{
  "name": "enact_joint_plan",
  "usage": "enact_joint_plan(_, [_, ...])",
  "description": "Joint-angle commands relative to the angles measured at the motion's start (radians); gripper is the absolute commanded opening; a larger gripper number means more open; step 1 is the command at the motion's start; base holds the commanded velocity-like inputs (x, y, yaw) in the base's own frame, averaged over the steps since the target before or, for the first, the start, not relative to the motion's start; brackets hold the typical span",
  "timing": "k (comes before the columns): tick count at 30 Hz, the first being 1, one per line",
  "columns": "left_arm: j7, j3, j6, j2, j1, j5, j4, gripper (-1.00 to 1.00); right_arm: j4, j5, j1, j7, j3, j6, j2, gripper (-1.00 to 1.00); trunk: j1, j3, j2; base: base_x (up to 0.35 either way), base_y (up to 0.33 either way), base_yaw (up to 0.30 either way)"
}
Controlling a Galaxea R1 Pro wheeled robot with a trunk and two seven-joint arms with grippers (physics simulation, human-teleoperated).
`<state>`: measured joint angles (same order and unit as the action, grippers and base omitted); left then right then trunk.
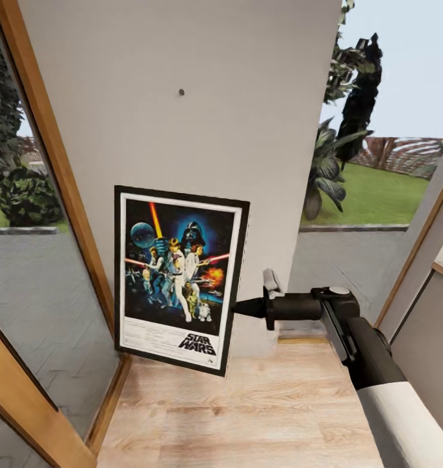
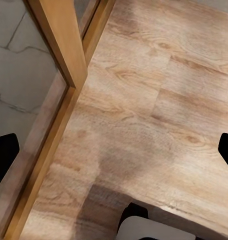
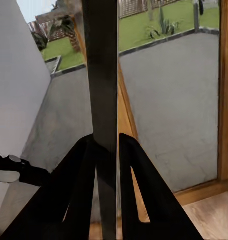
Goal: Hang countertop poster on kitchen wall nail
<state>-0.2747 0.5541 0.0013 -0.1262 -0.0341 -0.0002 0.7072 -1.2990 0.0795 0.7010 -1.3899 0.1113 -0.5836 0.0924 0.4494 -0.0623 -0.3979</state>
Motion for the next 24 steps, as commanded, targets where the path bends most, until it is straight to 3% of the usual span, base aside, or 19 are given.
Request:
enact_joint_plan(1, [-0.006, 0.003, 0.0, 0.0, 0.0, 0.0, 0.001, 1.0, -0.002, 0.006, 0.015, -0.001, 0.002, -0.025, -0.001, -1.0, 0.001, -0.002, -0.002, 0.0, 0.0, 0.0])
enact_joint_plan(6, [-0.006, 0.002, 0.001, 0.0, 0.0, 0.0, 0.0, 1.0, -0.007, 0.005, 0.151, 0.0, 0.005, -0.119, -0.013, -1.0, 0.001, -0.002, -0.002, 0.0, 0.0, 0.0])
enact_joint_plan(9, [-0.006, 0.001, 0.002, 0.0, 0.0, 0.0, 0.0, 1.0, 0.0, -0.002, 0.254, 0.0, 0.008, -0.143, -0.037, -1.0, 0.001, -0.002, -0.002, 0.0, 0.0, 0.0])
enact_joint_plan(10, [-0.006, 0.001, 0.002, 0.0, 0.0, 0.0, 0.001, 1.0, 0.005, -0.004, 0.3, 0.0, 0.008, -0.184, -0.044, -1.0, 0.001, -0.002, -0.002, 0.0, 0.0, 0.0])
enact_joint_plan(15, [-0.006, 0.001, 0.002, 0.0, 0.0, 0.0, 0.001, 1.0, 0.013, -0.006, 0.376, 0.002, 0.008, -0.241, -0.049, -1.0, 0.001, -0.002, -0.002, 0.0, 0.0, 0.0])
enact_joint_plan(24, [-0.006, 0.001, 0.002, 0.0, 0.0, 0.0, 0.0, 1.0, 0.091, -0.006, 0.466, 0.002, 0.008, -0.253, -0.049, -1.0, 0.001, -0.002, -0.002, 0.0, 0.0, 0.0])
